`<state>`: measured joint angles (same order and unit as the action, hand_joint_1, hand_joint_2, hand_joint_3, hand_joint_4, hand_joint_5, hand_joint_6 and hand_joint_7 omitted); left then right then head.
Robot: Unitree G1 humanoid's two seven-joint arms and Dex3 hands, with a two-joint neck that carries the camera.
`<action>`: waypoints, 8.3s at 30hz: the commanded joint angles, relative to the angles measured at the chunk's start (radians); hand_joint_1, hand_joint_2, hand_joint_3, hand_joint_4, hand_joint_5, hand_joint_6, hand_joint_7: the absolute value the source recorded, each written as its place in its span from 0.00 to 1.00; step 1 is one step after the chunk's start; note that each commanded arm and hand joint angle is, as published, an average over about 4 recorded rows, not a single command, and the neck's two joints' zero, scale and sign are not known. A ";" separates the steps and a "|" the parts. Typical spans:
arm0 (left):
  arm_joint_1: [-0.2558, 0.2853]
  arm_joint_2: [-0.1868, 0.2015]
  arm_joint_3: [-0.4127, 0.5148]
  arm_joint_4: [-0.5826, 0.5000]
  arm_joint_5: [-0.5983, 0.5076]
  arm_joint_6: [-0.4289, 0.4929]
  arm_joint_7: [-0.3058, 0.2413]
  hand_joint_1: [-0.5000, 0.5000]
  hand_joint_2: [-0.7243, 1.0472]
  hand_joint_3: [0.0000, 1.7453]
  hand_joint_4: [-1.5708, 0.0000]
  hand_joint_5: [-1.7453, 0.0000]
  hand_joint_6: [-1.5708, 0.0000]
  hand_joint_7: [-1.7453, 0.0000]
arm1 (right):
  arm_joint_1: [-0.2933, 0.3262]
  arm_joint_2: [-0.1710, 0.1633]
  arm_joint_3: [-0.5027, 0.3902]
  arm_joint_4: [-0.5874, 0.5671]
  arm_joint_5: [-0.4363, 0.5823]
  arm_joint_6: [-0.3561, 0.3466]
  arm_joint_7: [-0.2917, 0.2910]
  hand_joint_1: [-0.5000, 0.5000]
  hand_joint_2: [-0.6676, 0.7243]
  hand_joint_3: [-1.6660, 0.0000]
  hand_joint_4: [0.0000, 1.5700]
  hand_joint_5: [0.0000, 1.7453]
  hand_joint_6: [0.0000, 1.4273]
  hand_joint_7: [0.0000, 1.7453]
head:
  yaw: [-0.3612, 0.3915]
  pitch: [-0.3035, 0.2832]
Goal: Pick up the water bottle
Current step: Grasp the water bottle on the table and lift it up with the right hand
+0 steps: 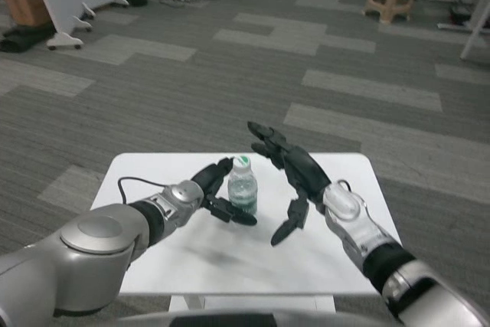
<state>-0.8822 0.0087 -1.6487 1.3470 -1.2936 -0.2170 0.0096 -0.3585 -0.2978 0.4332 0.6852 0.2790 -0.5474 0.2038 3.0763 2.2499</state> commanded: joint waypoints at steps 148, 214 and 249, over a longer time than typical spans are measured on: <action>0.229 0.191 0.337 -0.248 0.044 -0.174 -0.224 1.00 1.00 0.05 1.00 1.00 1.00 1.00 | -0.237 0.085 -0.072 0.408 0.016 0.089 0.208 0.21 0.91 0.81 0.12 0.50 0.00 0.12 | -0.038 -0.038; 0.365 0.336 0.630 -0.514 0.121 -0.185 -0.232 1.00 1.00 0.05 1.00 1.00 1.00 1.00 | -0.270 0.165 -0.007 0.649 0.006 0.099 0.057 0.12 0.95 0.86 0.30 0.43 0.00 0.16 | -0.066 0.030; 0.385 0.356 0.649 -0.519 0.128 -0.194 -0.232 1.00 1.00 0.05 1.00 1.00 1.00 1.00 | -0.160 0.137 0.128 0.553 0.008 0.112 0.251 0.22 0.95 0.86 0.10 0.50 0.00 0.16 | -0.063 -0.005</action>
<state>-0.5038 0.3556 -1.0098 0.8274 -1.1663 -0.4024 -0.2217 -0.5332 -0.1577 0.5633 1.2519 0.2819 -0.4461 0.4453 3.0136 2.2461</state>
